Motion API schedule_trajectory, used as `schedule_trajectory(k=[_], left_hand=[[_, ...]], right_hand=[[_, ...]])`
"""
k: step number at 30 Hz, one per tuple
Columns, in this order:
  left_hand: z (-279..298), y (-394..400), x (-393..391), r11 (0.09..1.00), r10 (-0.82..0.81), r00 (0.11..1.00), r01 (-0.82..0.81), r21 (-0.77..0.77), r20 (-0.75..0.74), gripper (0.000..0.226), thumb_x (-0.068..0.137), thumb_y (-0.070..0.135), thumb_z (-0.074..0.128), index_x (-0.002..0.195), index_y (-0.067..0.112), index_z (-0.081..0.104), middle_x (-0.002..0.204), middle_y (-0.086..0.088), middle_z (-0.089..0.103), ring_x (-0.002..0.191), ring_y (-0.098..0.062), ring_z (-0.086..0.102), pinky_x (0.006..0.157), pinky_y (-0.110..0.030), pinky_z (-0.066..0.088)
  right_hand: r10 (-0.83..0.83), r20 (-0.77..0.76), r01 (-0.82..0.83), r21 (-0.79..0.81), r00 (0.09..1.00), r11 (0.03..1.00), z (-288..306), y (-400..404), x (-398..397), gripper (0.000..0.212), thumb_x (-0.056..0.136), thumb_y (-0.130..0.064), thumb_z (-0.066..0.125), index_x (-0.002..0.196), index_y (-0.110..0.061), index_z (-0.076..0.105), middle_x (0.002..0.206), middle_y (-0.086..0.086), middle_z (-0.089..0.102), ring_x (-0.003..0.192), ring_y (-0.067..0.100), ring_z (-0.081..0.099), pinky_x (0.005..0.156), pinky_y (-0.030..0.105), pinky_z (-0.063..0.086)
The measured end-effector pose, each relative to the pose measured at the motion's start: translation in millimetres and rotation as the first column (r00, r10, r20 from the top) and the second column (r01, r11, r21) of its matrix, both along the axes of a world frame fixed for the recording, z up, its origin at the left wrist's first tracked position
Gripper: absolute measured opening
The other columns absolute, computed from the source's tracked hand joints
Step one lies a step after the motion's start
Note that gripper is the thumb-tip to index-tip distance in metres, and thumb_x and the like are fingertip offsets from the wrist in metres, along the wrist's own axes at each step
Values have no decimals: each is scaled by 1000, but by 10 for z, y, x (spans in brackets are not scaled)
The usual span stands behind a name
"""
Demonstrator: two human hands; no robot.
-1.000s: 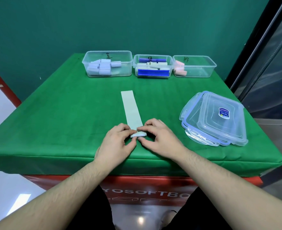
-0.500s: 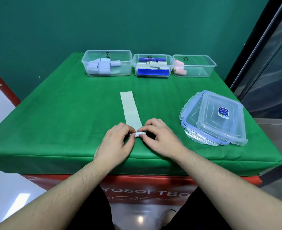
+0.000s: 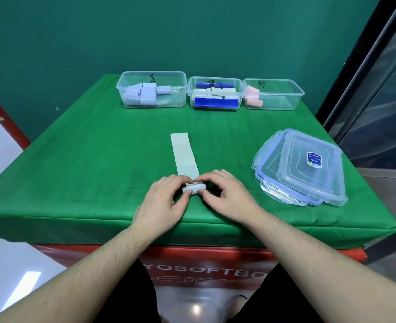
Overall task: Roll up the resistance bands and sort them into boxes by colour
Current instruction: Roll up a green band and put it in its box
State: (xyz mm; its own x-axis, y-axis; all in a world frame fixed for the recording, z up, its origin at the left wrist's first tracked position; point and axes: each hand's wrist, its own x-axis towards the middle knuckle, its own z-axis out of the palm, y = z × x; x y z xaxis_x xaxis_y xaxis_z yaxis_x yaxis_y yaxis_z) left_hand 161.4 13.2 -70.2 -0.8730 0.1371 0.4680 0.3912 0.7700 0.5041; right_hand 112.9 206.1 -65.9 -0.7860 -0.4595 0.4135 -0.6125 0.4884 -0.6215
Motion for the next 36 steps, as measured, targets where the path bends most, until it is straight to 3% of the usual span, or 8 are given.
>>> schedule_trajectory(k=[7, 12, 19, 22, 25, 29, 33, 36], left_hand=[[3, 23, 3, 1000, 19, 1000, -19, -7, -6, 14, 89, 28, 58, 98, 20, 65, 97, 9, 57, 88, -16, 57, 82, -36, 48], [2, 11, -9, 1000, 21, 1000, -21, 20, 5, 25, 84, 36, 60, 101, 21, 71, 98, 11, 57, 89, -11, 59, 82, -31, 49], [-13, 4, -14, 1000, 3, 1000, -3, 22, -17, 20, 90, 33, 57, 104, 22, 65, 94, 9, 62, 87, -16, 59, 81, -41, 50], [3, 20, 13, 1000, 15, 1000, -15, 8, -19, 23, 91, 37, 54, 104, 22, 65, 92, 10, 64, 84, -15, 56, 79, -39, 49], [2, 25, 11, 1000, 16, 1000, -16, -21, -24, 23, 91, 37, 53, 103, 21, 64, 91, 9, 62, 84, -16, 55, 79, -40, 48], [-8, 26, -9, 1000, 20, 1000, -20, -3, -21, 18, 92, 31, 60, 103, 20, 67, 101, 10, 59, 91, -15, 59, 83, -37, 50], [-1, 21, -7, 1000, 9, 999, -9, -7, -36, 29, 85, 33, 67, 111, 19, 68, 104, 8, 60, 95, -13, 60, 86, -33, 51], [-2, 22, -15, 1000, 5, 999, -5, -8, -50, 22, 85, 19, 73, 106, 17, 68, 101, 7, 61, 91, -14, 60, 83, -35, 51]], right_hand=[[-23, -45, 28, 106, 999, 994, 15, -17, 20, 17, 87, -35, 58, 100, -27, 65, 94, -14, 57, 89, 12, 48, 85, 35, 45], [-41, -39, 46, 126, 998, 991, 10, -16, 17, 22, 88, -38, 55, 102, -26, 67, 100, -11, 56, 93, 13, 48, 89, 36, 44], [-26, -43, 30, 92, 999, 995, 17, -16, 27, 28, 85, -38, 60, 111, -30, 69, 103, -16, 61, 93, 12, 49, 90, 33, 43], [-33, -30, 34, 39, 999, 999, 18, -9, 28, 26, 86, -38, 59, 107, -29, 70, 94, -14, 65, 87, 14, 51, 86, 35, 45], [-56, -50, 60, 86, 997, 995, 25, -9, 41, 21, 86, -41, 57, 102, -32, 67, 89, -16, 61, 86, 9, 45, 85, 36, 43], [-101, -109, 118, 168, 989, 979, 27, -12, 56, 23, 86, -45, 55, 102, -34, 68, 101, -19, 55, 95, 9, 43, 87, 36, 39], [-115, -96, 132, 195, 989, 972, 28, -21, 43, 35, 86, -50, 47, 106, -32, 69, 104, -16, 56, 98, 9, 43, 88, 33, 36], [-113, -87, 130, 216, 990, 968, 33, -23, 36, 40, 88, -52, 44, 112, -33, 68, 106, -16, 56, 100, 9, 43, 90, 32, 35]])
